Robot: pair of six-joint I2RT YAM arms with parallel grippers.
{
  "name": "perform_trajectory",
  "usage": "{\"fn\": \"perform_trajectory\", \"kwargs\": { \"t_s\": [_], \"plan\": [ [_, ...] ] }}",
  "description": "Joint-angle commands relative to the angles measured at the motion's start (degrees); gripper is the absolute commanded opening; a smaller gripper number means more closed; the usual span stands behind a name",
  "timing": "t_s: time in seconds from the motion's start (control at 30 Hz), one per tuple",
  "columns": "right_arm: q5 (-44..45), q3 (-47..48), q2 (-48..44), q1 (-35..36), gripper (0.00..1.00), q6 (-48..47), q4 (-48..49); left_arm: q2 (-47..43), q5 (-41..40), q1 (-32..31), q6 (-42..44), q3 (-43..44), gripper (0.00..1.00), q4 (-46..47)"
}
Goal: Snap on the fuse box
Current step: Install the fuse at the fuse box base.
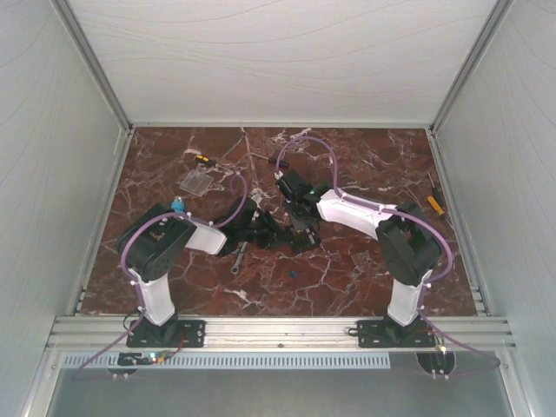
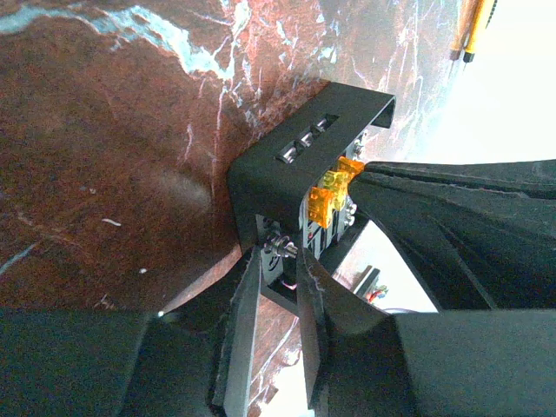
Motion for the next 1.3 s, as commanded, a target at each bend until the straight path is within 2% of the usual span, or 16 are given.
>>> {"fn": "perform_trajectory", "kwargs": {
  "t_s": [0.0, 0.3, 0.47, 1.07, 1.17, 1.27],
  "plan": [
    [-2.29, -3.93, -0.29, 0.19, 0.0, 1.34, -0.71, -0.4, -2.45, -0.6, 1.05, -0.1, 0.22, -4.07],
    [-0.56, -2.2, -7.2, 0.05, 0.16, 2.32, 0.03, -0.49, -2.46, -0.62, 1.12, -0.08, 0.22, -4.24],
    [-0.39, -1.53, -6.0, -0.8, 0.19, 2.57, 0.47, -0.48, -2.48, -0.71, 1.12, -0.03, 0.22, -4.24],
    [-0.17, -0.09, -1.39, -1.44, 0.14, 2.68, 1.92, -0.43, -2.46, -0.7, 1.21, 0.01, 0.22, -4.33],
    [-0.35, 0.15, -0.99, -1.46, 0.11, 2.6, 1.72, -0.33, -2.45, -0.7, 1.21, 0.09, 0.22, -4.33],
    [-0.45, 0.35, -0.57, -1.42, 0.04, 2.55, 0.95, -0.15, -2.33, -0.71, 1.13, 0.17, 0.22, -4.34]
  ]
}}
